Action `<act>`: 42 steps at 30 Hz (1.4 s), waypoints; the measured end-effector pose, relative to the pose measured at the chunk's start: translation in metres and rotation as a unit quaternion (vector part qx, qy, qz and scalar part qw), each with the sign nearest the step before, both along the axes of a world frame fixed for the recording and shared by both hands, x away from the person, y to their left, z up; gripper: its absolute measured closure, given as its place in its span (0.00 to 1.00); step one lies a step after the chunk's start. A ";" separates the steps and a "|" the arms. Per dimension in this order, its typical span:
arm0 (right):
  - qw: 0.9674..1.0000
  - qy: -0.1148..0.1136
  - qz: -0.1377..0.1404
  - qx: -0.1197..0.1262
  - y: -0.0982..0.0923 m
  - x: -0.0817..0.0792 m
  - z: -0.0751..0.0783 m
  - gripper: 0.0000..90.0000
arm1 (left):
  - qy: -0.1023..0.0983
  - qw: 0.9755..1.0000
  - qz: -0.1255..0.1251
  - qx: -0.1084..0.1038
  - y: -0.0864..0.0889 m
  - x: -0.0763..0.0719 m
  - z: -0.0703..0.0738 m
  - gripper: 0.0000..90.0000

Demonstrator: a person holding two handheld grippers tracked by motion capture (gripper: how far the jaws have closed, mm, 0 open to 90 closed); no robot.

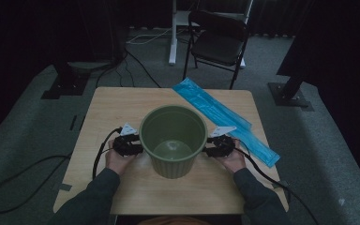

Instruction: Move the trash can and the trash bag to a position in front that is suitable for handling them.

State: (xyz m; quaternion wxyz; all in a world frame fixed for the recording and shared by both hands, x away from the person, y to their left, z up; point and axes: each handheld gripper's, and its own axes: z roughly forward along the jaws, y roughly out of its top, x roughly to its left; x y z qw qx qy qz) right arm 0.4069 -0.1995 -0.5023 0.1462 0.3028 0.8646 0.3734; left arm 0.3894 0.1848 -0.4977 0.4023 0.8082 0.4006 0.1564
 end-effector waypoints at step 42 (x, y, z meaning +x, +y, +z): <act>0.989 0.082 -0.094 -0.081 -0.078 0.019 -0.022 1.00 | 0.000 1.000 -0.013 -0.007 0.005 0.007 -0.001 0.54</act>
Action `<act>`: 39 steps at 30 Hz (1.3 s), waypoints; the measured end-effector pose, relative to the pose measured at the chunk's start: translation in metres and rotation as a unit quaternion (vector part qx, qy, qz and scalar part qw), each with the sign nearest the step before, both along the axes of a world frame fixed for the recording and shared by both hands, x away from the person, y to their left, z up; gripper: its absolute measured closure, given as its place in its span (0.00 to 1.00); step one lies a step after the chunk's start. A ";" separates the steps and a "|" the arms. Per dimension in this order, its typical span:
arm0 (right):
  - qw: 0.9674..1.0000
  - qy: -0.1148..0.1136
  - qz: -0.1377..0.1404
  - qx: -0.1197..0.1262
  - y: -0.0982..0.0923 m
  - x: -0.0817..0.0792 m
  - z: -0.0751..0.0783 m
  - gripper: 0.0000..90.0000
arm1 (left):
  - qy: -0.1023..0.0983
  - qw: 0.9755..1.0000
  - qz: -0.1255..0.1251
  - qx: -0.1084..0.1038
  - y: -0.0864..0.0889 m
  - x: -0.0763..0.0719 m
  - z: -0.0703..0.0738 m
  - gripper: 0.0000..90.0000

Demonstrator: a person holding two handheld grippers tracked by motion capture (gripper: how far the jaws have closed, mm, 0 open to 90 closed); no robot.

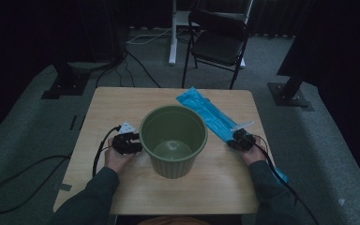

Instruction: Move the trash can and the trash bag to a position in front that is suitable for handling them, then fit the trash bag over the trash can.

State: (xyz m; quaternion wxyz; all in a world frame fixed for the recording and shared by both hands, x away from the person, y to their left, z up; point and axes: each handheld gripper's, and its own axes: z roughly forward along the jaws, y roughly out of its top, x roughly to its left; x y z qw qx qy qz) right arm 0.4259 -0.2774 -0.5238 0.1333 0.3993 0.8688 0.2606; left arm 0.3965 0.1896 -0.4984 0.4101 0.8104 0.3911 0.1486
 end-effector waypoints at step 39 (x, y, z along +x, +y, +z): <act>0.999 -0.024 -0.005 0.025 0.080 0.080 -0.007 0.41 | 0.002 1.000 0.005 -0.005 0.006 0.001 -0.002 0.54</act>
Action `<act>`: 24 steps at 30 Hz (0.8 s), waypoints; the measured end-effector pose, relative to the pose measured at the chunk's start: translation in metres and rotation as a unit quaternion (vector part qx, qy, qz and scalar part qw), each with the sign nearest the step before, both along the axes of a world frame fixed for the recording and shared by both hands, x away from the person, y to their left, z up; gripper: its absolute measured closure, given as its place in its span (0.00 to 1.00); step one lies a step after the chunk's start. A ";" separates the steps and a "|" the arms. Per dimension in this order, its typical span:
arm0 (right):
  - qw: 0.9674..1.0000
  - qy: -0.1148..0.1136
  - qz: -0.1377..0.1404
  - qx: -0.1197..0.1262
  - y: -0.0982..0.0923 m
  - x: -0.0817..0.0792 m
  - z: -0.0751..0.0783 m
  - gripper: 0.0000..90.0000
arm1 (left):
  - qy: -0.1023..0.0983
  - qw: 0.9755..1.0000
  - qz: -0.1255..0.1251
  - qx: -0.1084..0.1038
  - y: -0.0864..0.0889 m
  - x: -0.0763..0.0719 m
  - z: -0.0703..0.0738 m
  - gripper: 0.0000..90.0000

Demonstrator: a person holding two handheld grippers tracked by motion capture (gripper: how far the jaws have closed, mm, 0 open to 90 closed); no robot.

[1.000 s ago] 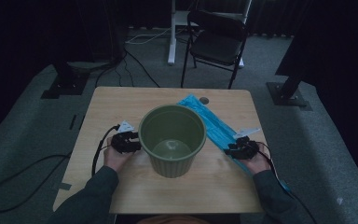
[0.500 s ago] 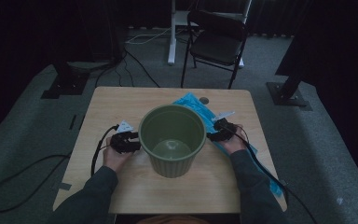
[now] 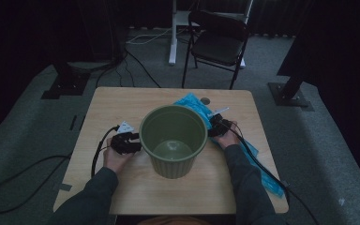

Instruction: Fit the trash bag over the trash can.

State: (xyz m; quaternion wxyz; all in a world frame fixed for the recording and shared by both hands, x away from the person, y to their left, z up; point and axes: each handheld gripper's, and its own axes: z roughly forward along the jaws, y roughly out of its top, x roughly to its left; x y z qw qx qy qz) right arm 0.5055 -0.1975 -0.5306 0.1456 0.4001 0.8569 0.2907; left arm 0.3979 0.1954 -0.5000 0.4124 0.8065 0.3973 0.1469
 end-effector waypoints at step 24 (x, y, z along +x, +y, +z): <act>0.999 0.011 -0.051 0.011 -0.027 0.004 0.008 1.00 | -0.001 1.000 0.001 -0.008 0.004 -0.002 0.002 0.54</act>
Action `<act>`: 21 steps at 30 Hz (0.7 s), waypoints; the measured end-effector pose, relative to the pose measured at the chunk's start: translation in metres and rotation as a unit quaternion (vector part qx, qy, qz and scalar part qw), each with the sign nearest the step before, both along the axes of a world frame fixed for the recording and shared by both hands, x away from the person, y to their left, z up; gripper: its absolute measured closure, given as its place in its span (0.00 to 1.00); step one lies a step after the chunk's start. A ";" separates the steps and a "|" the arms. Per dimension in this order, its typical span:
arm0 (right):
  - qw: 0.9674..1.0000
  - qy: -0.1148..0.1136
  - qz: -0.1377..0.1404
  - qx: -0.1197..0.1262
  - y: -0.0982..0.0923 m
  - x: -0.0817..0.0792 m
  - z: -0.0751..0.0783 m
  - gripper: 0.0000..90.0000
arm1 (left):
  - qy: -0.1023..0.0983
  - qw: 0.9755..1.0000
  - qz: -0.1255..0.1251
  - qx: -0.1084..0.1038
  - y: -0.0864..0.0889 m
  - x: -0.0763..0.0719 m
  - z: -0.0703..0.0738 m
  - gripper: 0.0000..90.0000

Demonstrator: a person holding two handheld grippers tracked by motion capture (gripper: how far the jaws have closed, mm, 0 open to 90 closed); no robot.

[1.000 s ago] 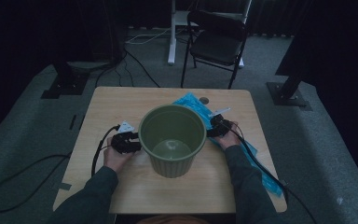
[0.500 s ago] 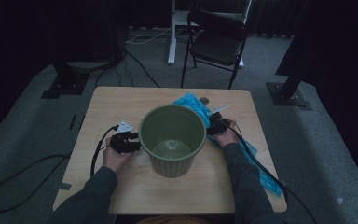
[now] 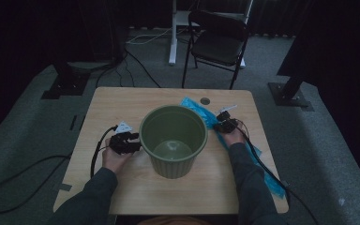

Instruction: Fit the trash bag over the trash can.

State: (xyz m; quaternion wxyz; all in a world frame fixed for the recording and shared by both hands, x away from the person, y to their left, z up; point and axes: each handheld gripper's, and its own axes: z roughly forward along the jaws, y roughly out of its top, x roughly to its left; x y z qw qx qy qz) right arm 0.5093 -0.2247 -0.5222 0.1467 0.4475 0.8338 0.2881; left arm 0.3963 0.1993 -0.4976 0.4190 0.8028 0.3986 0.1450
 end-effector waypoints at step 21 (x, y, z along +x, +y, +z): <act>0.993 -0.079 0.059 0.060 -0.030 -0.037 0.098 1.00 | 0.000 1.000 0.002 -0.007 0.001 -0.002 0.001 0.54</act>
